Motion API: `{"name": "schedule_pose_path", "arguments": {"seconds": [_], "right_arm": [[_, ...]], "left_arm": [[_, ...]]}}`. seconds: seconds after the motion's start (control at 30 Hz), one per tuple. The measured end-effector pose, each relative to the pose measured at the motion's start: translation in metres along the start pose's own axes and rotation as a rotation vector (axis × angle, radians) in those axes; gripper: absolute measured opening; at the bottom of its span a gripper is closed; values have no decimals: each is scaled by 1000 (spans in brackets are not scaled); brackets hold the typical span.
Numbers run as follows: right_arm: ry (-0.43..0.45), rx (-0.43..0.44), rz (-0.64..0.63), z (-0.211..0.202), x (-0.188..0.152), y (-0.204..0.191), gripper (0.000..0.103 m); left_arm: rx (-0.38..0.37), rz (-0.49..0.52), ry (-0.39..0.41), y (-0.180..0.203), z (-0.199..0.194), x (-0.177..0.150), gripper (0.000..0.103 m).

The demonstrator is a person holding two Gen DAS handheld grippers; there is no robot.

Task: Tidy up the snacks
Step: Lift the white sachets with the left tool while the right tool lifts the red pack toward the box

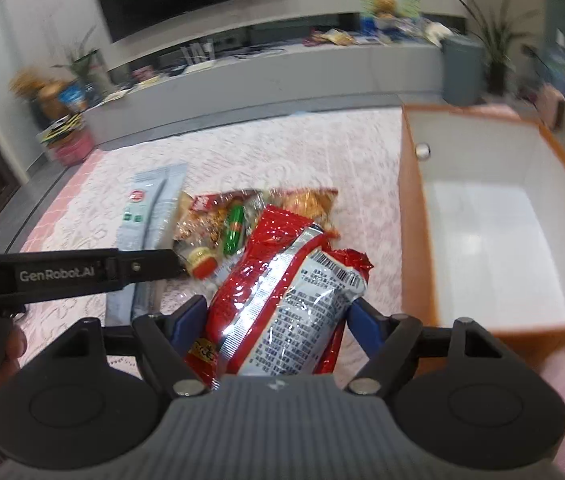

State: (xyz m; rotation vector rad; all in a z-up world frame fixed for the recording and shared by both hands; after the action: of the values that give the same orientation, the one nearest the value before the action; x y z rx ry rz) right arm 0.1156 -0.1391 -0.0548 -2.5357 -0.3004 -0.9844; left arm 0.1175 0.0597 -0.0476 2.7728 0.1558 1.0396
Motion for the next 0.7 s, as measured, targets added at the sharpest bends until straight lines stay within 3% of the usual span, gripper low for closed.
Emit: {"name": "schedule_pose_path", "arguments": {"seconds": [0.3,0.5,0.7], "right_arm": [[-32,-45,-217,-47,43,39,74],[-64,-103,-263,-66,62,87,74],[-101,-133,-259,-65,73,136,74]], "left_arm": [[-77,62,-11,59,-7,21,57],[-145,144,-38,114,7,36,57],[-202,215,-125,171,44,45,57]]}}
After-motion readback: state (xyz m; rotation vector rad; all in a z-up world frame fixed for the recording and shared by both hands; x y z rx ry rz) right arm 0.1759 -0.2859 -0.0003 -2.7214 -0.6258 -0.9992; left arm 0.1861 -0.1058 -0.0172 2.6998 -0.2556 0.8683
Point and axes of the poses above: each gripper's, at about its wrist camera, not at the fingertips, and z roughly the way its jaws point, y to its right, x to its top, the point moved 3 cm from there along z, roughly the way its jaws point, and after that the axes turned 8 degrees about x, right-handed, at the moved point
